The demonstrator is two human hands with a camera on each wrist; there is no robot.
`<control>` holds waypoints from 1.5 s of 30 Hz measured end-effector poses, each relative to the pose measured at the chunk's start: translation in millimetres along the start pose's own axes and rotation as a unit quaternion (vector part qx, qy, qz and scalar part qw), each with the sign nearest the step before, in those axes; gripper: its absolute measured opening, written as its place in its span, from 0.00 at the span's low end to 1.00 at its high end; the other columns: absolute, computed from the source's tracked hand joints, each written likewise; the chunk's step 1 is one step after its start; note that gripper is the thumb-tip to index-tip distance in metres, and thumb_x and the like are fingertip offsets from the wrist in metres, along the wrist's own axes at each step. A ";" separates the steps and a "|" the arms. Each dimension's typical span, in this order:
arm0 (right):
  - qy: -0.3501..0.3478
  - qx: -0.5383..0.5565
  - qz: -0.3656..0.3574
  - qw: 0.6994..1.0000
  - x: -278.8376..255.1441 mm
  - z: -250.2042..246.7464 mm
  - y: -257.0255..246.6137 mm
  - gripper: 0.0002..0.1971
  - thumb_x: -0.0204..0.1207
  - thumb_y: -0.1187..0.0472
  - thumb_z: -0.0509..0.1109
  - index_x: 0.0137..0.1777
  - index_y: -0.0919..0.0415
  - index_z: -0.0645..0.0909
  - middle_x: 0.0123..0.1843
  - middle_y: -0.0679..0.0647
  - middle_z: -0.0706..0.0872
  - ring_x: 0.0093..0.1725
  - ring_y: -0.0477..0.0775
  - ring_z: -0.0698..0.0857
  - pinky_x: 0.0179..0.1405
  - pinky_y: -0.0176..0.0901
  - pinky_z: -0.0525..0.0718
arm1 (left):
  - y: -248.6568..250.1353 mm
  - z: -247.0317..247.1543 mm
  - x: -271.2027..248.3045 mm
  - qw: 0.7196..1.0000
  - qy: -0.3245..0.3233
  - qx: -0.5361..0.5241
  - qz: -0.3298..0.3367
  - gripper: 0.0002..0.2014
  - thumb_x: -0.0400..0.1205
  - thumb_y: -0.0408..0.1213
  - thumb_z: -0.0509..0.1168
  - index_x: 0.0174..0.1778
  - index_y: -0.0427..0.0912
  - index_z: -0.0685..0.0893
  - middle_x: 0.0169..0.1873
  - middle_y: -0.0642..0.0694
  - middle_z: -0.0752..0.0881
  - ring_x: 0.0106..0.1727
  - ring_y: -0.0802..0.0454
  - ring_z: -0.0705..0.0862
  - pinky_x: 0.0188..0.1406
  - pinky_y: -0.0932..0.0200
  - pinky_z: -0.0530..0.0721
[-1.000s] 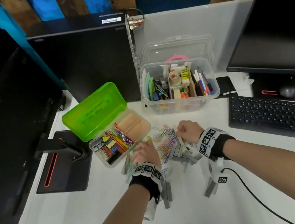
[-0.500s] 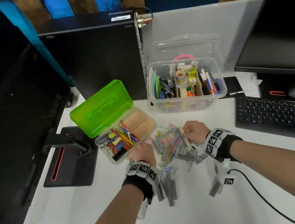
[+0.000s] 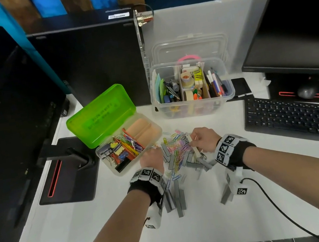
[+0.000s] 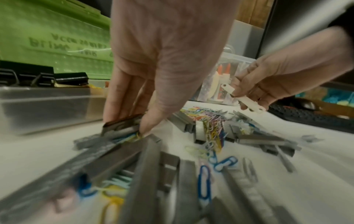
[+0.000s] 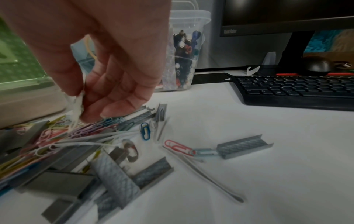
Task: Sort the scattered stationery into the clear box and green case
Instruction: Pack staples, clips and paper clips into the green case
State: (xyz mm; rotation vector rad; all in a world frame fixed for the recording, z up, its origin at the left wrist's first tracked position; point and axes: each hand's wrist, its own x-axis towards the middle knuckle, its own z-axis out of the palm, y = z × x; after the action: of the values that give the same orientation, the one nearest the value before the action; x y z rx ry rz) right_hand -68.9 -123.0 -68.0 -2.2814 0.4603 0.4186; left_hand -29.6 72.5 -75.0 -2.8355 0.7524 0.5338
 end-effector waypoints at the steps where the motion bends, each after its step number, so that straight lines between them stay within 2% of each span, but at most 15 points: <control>1: 0.003 0.003 0.003 1.000 -0.5 -0.2 1.3 0.10 0.74 0.61 0.72 0.38 0.53 0.73 0.32 0.52 0.82 0.29 0.50 0.79 0.31 0.39 0.77 | 0.4 -2.5 1.2 1.000 0.002 -0.026 0.013 0.14 0.81 0.26 0.61 0.61 0.40 0.79 0.54 0.43 0.85 0.56 0.46 0.85 0.42 0.57 0.82; 5: 0.002 0.030 0.014 0.999 -5.2 -2.1 5.6 0.08 0.74 0.63 0.72 0.47 0.57 0.75 0.31 0.53 0.81 0.27 0.51 0.78 0.29 0.40 0.77 | 0.8 -8.4 6.0 0.987 0.018 -0.157 0.018 0.12 0.77 0.28 0.65 0.55 0.42 0.75 0.47 0.44 0.86 0.46 0.46 0.85 0.37 0.56 0.82; 9: 0.005 0.033 0.019 0.999 -8.1 -3.2 7.5 0.08 0.75 0.65 0.70 0.49 0.58 0.75 0.32 0.55 0.81 0.25 0.52 0.77 0.27 0.40 0.78 | -2.3 -10.1 10.4 0.949 -0.008 -0.315 -0.016 0.10 0.76 0.30 0.68 0.52 0.43 0.79 0.46 0.46 0.86 0.47 0.46 0.85 0.47 0.53 0.85; 12: -0.003 0.032 0.025 0.999 -7.8 -2.1 5.5 0.08 0.76 0.66 0.68 0.49 0.58 0.72 0.35 0.58 0.81 0.26 0.53 0.77 0.27 0.42 0.80 | -6.5 -9.4 11.1 0.914 -0.008 -0.405 -0.009 0.07 0.75 0.29 0.71 0.47 0.42 0.85 0.39 0.49 0.84 0.41 0.53 0.83 0.38 0.64 0.79; 15: -0.019 0.026 0.027 0.999 -9.1 -0.2 2.8 0.09 0.76 0.67 0.68 0.50 0.58 0.71 0.37 0.57 0.81 0.26 0.54 0.79 0.26 0.41 0.80 | -6.7 -9.7 10.9 0.883 0.001 -0.470 -0.009 0.06 0.75 0.27 0.72 0.45 0.40 0.85 0.31 0.52 0.82 0.34 0.55 0.81 0.30 0.68 0.77; 18: -0.042 0.047 0.027 0.998 -9.2 -1.1 -1.6 0.11 0.76 0.69 0.69 0.53 0.58 0.71 0.35 0.54 0.81 0.27 0.51 0.79 0.29 0.41 0.81 | -6.0 -11.7 12.0 0.871 0.013 -0.490 -0.008 0.05 0.77 0.28 0.70 0.46 0.40 0.84 0.29 0.53 0.80 0.30 0.61 0.80 0.25 0.77 0.73; 22: -0.055 0.068 0.036 0.996 -10.0 -1.2 -7.1 0.09 0.79 0.71 0.64 0.54 0.59 0.71 0.37 0.59 0.85 0.28 0.53 0.82 0.26 0.37 0.79 | -1.0 -14.9 11.8 0.851 0.019 -0.525 0.000 0.05 0.79 0.28 0.69 0.43 0.40 0.80 0.29 0.51 0.80 0.23 0.67 0.80 0.25 0.74 0.77; 23: -0.057 0.087 0.037 0.994 -9.8 0.3 -9.4 0.08 0.80 0.71 0.62 0.53 0.59 0.70 0.36 0.59 0.84 0.28 0.55 0.83 0.27 0.40 0.82 | 0.8 -15.7 11.8 0.846 0.020 -0.533 -0.002 0.05 0.80 0.28 0.69 0.42 0.40 0.79 0.28 0.50 0.80 0.22 0.66 0.80 0.27 0.70 0.79; 26: -0.041 0.100 0.025 0.994 -5.5 6.5 -13.4 0.09 0.79 0.65 0.66 0.44 0.52 0.70 0.39 0.61 0.80 0.40 0.69 0.86 0.45 0.66 0.86 | 6.0 -16.3 14.8 0.853 0.054 -0.519 -0.010 0.05 0.80 0.32 0.69 0.41 0.42 0.78 0.28 0.52 0.80 0.26 0.62 0.80 0.30 0.63 0.78; 28: -0.031 0.129 0.020 0.991 -3.7 8.8 -16.3 0.09 0.77 0.64 0.69 0.41 0.53 0.72 0.37 0.61 0.79 0.42 0.70 0.86 0.48 0.69 0.85 | 9.5 -18.0 17.8 0.862 0.093 -0.497 -0.020 0.05 0.79 0.34 0.70 0.41 0.42 0.80 0.30 0.53 0.79 0.34 0.55 0.80 0.35 0.61 0.77; 31: -0.039 0.235 0.024 0.971 -6.7 6.4 -31.4 0.05 0.76 0.69 0.70 0.46 0.61 0.78 0.39 0.65 0.83 0.39 0.65 0.87 0.42 0.59 0.89 | 11.0 -24.8 19.7 0.863 0.113 -0.492 -0.017 0.04 0.80 0.35 0.70 0.43 0.42 0.81 0.34 0.51 0.80 0.38 0.52 0.79 0.40 0.59 0.78; 33: -0.061 0.274 0.024 0.959 -6.3 5.1 -38.8 0.05 0.78 0.72 0.67 0.49 0.62 0.78 0.38 0.62 0.84 0.34 0.57 0.85 0.36 0.47 0.90 | 8.8 -27.8 22.0 0.851 0.100 -0.515 -0.009 0.03 0.80 0.34 0.69 0.44 0.41 0.81 0.35 0.49 0.81 0.36 0.46 0.82 0.42 0.50 0.84; 36: -0.078 0.296 0.019 0.952 -6.2 5.4 -45.3 0.07 0.78 0.74 0.66 0.47 0.62 0.79 0.30 0.57 0.85 0.30 0.54 0.85 0.35 0.49 0.90 | 3.4 -28.9 24.8 0.834 0.085 -0.544 -0.027 0.05 0.79 0.34 0.70 0.42 0.45 0.80 0.37 0.44 0.85 0.39 0.38 0.87 0.43 0.41 0.87; 40: -0.074 0.307 0.023 0.949 -3.2 8.7 -48.7 0.10 0.77 0.76 0.66 0.44 0.60 0.81 0.27 0.54 0.87 0.25 0.51 0.86 0.29 0.46 0.89 | -1.1 -28.7 26.3 0.798 0.080 -0.595 -0.046 0.06 0.79 0.33 0.72 0.40 0.45 0.80 0.40 0.42 0.84 0.40 0.39 0.88 0.40 0.40 0.89; 45: -0.084 0.297 0.007 0.951 0.5 10.2 -54.6 0.11 0.76 0.76 0.67 0.50 0.63 0.85 0.35 0.61 0.88 0.32 0.54 0.88 0.32 0.45 0.89 | -4.7 -25.6 25.3 0.758 0.071 -0.645 -0.066 0.06 0.79 0.29 0.71 0.48 0.36 0.79 0.37 0.43 0.80 0.32 0.50 0.84 0.30 0.55 0.89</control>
State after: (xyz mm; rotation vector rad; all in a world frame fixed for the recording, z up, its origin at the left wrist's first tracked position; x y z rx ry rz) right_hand -45.7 -80.2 -41.3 -1.6464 0.4445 0.4111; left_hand 0.9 59.0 -60.6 -4.1602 0.0966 1.1684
